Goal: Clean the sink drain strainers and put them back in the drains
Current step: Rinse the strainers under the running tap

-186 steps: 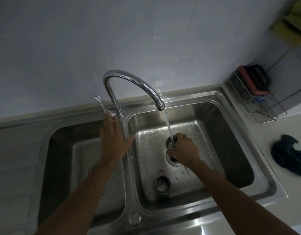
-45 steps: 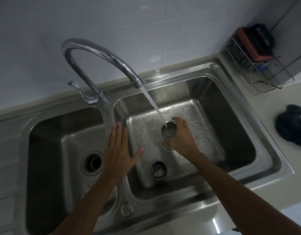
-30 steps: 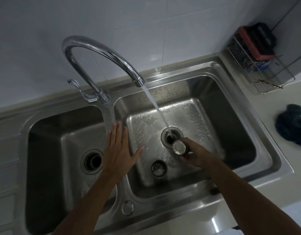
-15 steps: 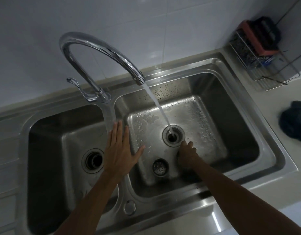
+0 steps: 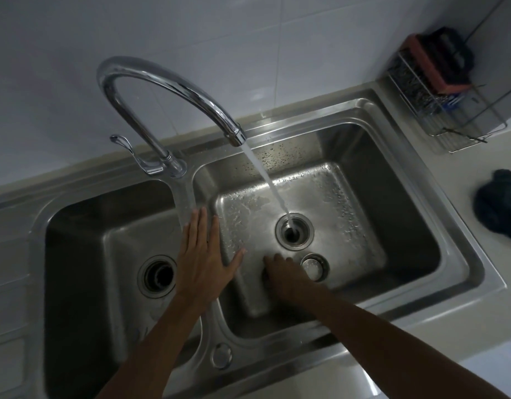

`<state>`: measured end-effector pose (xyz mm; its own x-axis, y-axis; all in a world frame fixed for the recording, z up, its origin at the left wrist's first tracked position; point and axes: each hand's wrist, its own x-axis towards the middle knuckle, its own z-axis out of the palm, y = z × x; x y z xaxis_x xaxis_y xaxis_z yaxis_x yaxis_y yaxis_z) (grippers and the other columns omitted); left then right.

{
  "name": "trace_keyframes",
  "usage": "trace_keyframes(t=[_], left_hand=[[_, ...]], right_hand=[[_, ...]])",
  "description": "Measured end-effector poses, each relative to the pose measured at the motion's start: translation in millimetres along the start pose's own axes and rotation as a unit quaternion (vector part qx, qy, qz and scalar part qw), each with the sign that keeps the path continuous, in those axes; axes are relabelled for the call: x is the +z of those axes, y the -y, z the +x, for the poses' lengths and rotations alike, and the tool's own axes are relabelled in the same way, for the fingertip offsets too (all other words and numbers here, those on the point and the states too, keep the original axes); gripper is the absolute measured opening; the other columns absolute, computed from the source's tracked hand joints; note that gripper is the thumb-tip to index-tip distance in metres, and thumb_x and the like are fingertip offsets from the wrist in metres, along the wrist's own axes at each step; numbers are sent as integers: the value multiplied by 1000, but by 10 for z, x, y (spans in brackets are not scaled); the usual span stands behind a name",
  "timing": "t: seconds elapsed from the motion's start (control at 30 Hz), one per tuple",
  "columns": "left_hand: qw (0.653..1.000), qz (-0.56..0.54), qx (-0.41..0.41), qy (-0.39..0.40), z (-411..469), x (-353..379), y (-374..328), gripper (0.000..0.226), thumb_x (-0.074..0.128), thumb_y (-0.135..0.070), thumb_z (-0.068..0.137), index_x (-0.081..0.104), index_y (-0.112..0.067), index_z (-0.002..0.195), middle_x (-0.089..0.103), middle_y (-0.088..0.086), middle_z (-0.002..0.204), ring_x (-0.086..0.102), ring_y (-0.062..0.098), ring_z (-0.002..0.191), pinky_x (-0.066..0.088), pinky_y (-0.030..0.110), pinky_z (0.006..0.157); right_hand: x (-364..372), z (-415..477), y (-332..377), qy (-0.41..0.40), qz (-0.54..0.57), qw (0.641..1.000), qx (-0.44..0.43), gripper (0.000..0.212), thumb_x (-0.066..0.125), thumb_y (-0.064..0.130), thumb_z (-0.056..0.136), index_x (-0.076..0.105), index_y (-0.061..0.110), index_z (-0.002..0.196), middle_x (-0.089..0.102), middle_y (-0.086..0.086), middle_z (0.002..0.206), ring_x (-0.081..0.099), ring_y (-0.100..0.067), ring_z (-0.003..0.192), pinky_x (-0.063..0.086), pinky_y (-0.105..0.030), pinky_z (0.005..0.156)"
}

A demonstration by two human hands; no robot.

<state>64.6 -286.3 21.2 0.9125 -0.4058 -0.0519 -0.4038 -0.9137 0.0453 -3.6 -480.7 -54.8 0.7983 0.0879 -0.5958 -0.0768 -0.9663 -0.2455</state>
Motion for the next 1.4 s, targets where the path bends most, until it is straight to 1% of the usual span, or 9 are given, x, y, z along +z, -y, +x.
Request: trace_keyframes(t=[0.17, 0.37, 0.5, 0.6, 0.7, 0.9, 1.1, 1.27, 1.4], left_hand=[[1000, 3, 1, 0, -9, 4, -14, 104, 27, -81, 93, 26, -3, 162, 4, 20, 173, -2, 33, 161, 9, 51, 130], [1000, -12, 6, -12, -13, 8, -1, 103, 28, -81, 94, 29, -2, 161, 8, 22, 172, 4, 35, 161, 18, 55, 129], [1000, -11, 5, -3, 0, 24, -2, 104, 29, -81, 93, 27, -3, 162, 6, 21, 172, 0, 34, 161, 12, 53, 130], [1000, -13, 6, -2, -1, 36, 12, 103, 31, -80, 93, 24, -4, 163, 3, 20, 173, -3, 33, 162, 7, 51, 130], [1000, -18, 9, -11, -9, 38, 12, 101, 33, -79, 94, 25, -6, 163, 3, 19, 173, -3, 32, 162, 6, 50, 130], [1000, -19, 12, -13, -8, 32, 11, 100, 31, -79, 93, 23, -9, 164, 5, 20, 173, -1, 33, 162, 6, 50, 130], [999, -28, 12, -23, -13, 31, 2, 98, 32, -79, 93, 27, -10, 163, 6, 20, 172, 1, 34, 161, 9, 52, 129], [999, -24, 16, -31, -12, 42, 11, 94, 34, -77, 93, 33, -12, 162, 11, 21, 172, 4, 35, 161, 14, 54, 129], [999, -23, 14, -21, -5, 39, 8, 94, 35, -78, 93, 31, -15, 163, 8, 20, 172, 0, 34, 161, 8, 52, 129]], right_hand=[[-541, 101, -353, -77, 132, 985, 84, 87, 77, 28, 81, 28, 6, 149, 44, -21, 144, 47, -41, 129, 50, -47, 97], [-951, 151, -535, -196, 162, 961, 112, 65, 76, 34, 82, 44, 4, 129, 56, -19, 122, 55, -38, 107, 49, -43, 91], [-967, 117, -509, -263, 213, 935, 107, 75, 84, 32, 73, 49, 4, 133, 55, -18, 121, 53, -36, 109, 49, -45, 94], [-838, 71, -512, -232, 204, 948, 75, 77, 84, 35, 73, 51, 9, 138, 57, -18, 123, 55, -38, 109, 49, -43, 95], [-875, 107, -557, -251, 224, 936, 105, 83, 88, 38, 71, 50, 5, 137, 59, -17, 124, 56, -36, 110, 49, -39, 94], [-932, 201, -327, -259, 156, 952, 42, 83, 85, 50, 74, 48, 8, 136, 56, -11, 126, 52, -27, 111, 43, -34, 97], [-936, 131, -400, -300, 46, 952, 51, 78, 79, 60, 74, 51, 18, 134, 61, -3, 127, 56, -28, 112, 48, -43, 93], [-841, 81, -374, -305, -33, 951, 31, 78, 77, 58, 75, 53, 14, 135, 65, -4, 125, 61, -30, 113, 46, -47, 101], [-871, 88, -517, -311, 0, 948, 68, 74, 74, 60, 76, 53, 20, 134, 65, 0, 125, 60, -29, 115, 44, -44, 100]])
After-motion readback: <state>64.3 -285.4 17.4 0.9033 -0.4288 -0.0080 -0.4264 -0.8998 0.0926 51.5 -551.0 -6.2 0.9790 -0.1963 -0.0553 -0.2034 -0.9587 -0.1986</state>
